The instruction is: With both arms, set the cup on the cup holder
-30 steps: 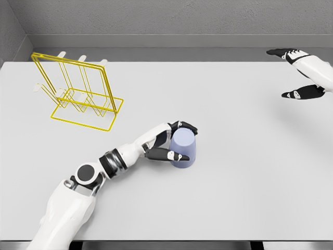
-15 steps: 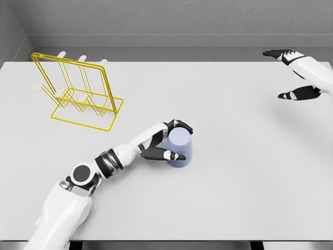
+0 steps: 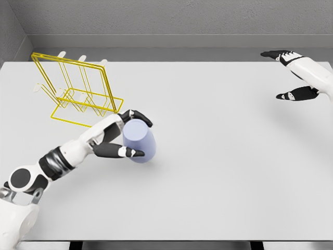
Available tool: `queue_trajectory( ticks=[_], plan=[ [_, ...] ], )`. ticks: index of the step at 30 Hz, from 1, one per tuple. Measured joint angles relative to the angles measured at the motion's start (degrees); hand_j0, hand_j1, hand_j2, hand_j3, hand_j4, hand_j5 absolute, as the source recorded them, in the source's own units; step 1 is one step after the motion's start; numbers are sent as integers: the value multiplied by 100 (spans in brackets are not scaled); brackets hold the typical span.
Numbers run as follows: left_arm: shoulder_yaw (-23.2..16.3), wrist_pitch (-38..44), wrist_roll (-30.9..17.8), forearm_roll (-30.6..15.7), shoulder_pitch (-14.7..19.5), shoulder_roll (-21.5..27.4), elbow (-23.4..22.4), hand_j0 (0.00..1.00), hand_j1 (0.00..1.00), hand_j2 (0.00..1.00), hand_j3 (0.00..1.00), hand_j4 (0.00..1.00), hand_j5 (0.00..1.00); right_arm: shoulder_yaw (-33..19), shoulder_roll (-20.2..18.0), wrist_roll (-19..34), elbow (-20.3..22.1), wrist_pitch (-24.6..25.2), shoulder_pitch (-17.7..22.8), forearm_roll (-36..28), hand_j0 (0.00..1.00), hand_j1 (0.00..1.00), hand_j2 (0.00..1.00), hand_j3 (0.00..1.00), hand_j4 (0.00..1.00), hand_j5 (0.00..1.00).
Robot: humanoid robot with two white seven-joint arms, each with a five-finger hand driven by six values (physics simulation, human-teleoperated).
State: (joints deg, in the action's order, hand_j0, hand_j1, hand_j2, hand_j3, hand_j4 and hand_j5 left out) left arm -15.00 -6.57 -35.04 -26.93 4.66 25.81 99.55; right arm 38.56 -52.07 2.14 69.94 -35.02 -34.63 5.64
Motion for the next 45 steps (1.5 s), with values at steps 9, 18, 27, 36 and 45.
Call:
queue_trajectory(
  ticks=[9, 18, 27, 36, 45],
  plan=[
    [662, 5, -1, -809, -123, 1024, 106, 44, 44, 44, 44, 44, 44, 0, 10, 0, 7, 0, -9, 0, 100, 100, 100, 100, 100, 100],
    [1010, 13, -1, -1248, -70, 1457, 113, 44, 44, 44, 44, 44, 44, 7, 41, 0, 10, 0, -9, 0, 100, 100, 100, 100, 100, 100],
    [1124, 111, -3, -1411, 211, 1587, 101, 43, 43, 43, 43, 43, 43, 9, 53, 0, 3, 0, 0, 0, 100, 100, 100, 100, 100, 100],
    [1155, 356, -2, -1499, 677, 1664, 51, 42, 42, 42, 42, 42, 42, 9, 75, 0, -5, 0, 0, 0, 100, 100, 100, 100, 100, 100],
    [1133, 552, -1, -1473, 1125, 1642, -385, 42, 42, 42, 42, 42, 42, 11, 83, 0, -9, 0, -9, 0, 100, 100, 100, 100, 100, 100]
  ],
)
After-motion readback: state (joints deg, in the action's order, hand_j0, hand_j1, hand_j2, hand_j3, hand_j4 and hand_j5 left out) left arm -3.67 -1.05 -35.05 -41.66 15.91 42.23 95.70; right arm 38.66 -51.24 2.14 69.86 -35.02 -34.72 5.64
